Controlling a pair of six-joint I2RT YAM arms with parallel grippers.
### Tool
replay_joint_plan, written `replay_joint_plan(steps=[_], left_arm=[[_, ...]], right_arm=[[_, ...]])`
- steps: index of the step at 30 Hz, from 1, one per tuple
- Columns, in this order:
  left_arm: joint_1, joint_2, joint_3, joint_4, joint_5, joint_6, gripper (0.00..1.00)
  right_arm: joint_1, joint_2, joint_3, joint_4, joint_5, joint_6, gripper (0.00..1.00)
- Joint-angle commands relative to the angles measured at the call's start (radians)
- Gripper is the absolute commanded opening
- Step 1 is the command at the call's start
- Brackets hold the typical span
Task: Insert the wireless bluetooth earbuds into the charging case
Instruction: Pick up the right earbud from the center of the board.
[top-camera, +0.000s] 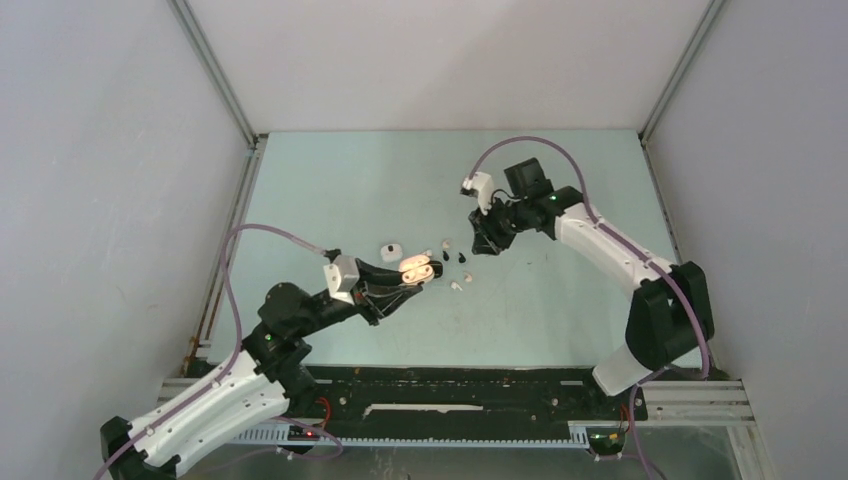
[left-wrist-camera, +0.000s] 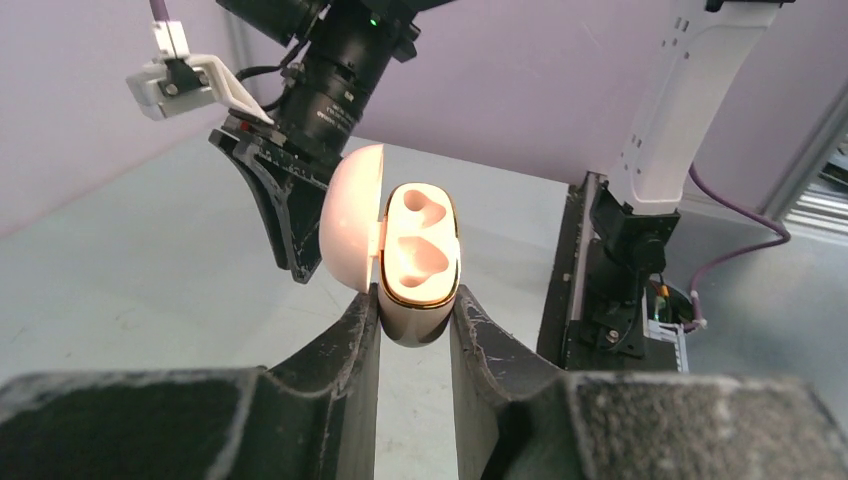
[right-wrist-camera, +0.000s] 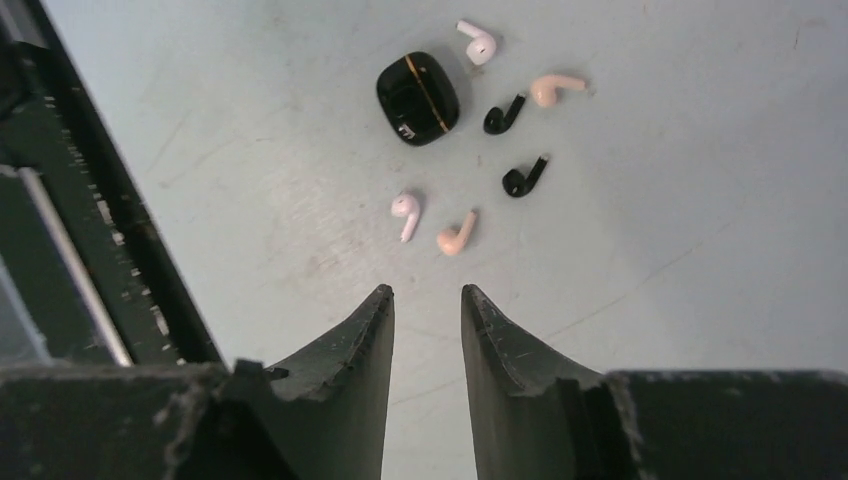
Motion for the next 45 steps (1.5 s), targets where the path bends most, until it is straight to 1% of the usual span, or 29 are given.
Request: replay_joint_plan(steps=[1, 5, 11, 14, 16, 19, 22, 24, 27, 31, 37, 45], left_arm=[[0.004, -0.103, -0.061, 0.024, -0.112, -0.027, 0.0], [0.005, -0.134, -0.06, -0.013, -0.132, 0.013, 0.0], [0.004, -0.134, -0.062, -0.021, -0.139, 0.024, 0.0], [0.005, -0.138, -0.064, -0.024, -0.143, 0.029, 0.0], [0.005, -0.142, -0.066, -0.025, -0.153, 0.033, 0.0], [0.005, -0.152, -0.07, -0.024, -0.164, 0.036, 0.0], [0.004, -0.152, -0.072, -0.019, -0.171, 0.038, 0.0], [0.005, -0.149, -0.071, -0.019, -0.171, 0.039, 0.0], [0.005, -0.139, -0.068, -0.015, -0.164, 0.039, 0.0], [0.004, -0.124, -0.066, -0.007, -0.156, 0.038, 0.0], [0.005, -0.108, -0.06, -0.014, -0.149, 0.039, 0.0], [0.005, -0.118, -0.061, -0.015, -0.155, 0.041, 0.0]], right_arm=[[0.039, 0.07, 0.03, 0.158, 0.149, -0.002, 0.33], [0.04, 0.228, 0.138, 0.148, 0.15, -0.088, 0.28], [0.042, 0.473, 0.393, 0.075, 0.197, -0.156, 0.29], [0.053, 0.554, 0.498, 0.025, 0.226, -0.168, 0.3], [0.06, 0.576, 0.536, -0.005, 0.239, -0.162, 0.29], [0.066, 0.544, 0.503, -0.008, 0.248, -0.109, 0.28], [0.083, 0.448, 0.367, 0.042, 0.297, -0.052, 0.28], [0.097, 0.382, 0.265, 0.07, 0.339, 0.005, 0.34], [0.107, 0.305, 0.167, 0.106, 0.369, 0.092, 0.49], [0.118, 0.287, 0.133, 0.116, 0.402, 0.143, 0.53], [0.168, 0.325, 0.132, 0.085, 0.373, 0.134, 0.54], [0.183, 0.338, 0.103, 0.062, 0.37, 0.118, 0.45]])
